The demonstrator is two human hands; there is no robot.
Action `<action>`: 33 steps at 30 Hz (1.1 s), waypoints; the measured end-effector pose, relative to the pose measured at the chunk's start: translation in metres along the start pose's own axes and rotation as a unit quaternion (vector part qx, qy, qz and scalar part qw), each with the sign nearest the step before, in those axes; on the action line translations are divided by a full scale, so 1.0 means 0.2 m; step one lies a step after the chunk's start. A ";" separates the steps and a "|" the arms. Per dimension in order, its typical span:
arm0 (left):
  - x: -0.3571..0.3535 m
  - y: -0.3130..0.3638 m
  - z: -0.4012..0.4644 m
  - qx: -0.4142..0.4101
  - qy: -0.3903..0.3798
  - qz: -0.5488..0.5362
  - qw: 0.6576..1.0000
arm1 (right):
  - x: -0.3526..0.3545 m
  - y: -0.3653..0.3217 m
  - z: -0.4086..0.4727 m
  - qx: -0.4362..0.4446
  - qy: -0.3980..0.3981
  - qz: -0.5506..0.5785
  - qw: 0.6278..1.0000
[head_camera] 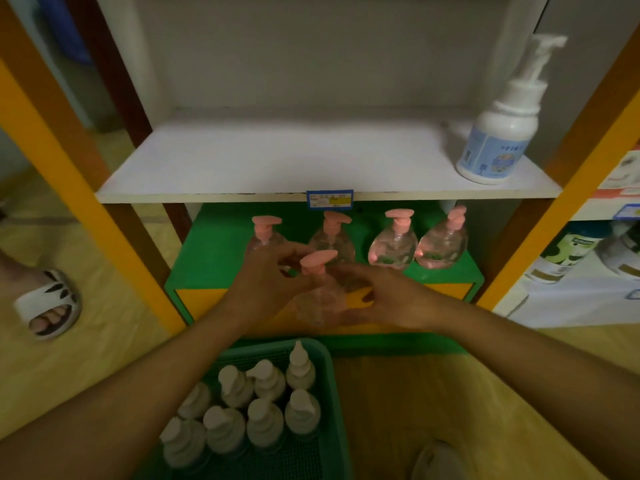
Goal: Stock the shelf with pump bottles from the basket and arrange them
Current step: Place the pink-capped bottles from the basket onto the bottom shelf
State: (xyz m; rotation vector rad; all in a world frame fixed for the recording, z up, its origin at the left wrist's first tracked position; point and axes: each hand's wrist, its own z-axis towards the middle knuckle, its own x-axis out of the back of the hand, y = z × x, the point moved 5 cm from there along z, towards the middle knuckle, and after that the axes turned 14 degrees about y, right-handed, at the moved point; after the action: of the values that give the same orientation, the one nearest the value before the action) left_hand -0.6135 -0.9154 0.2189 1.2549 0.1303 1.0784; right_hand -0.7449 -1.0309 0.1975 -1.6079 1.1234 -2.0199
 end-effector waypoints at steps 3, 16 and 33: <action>0.07 0.04 -0.03 0.003 -0.081 -0.036 0.996 | -0.08 -0.08 0.05 0.017 -0.021 0.019 0.999; 0.19 0.03 -0.07 0.037 -0.146 -0.066 0.986 | -0.21 -0.18 0.16 0.024 -0.049 0.026 0.998; 0.72 -0.52 -0.37 0.203 0.006 -0.041 0.978 | -0.63 -0.50 0.69 -0.060 0.212 -0.051 0.974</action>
State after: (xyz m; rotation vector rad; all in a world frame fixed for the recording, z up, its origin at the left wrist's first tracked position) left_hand -0.5219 -0.7524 0.1727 1.5927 0.4256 1.0187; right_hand -0.5558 -0.9342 0.1946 -1.3419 1.3522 -2.4861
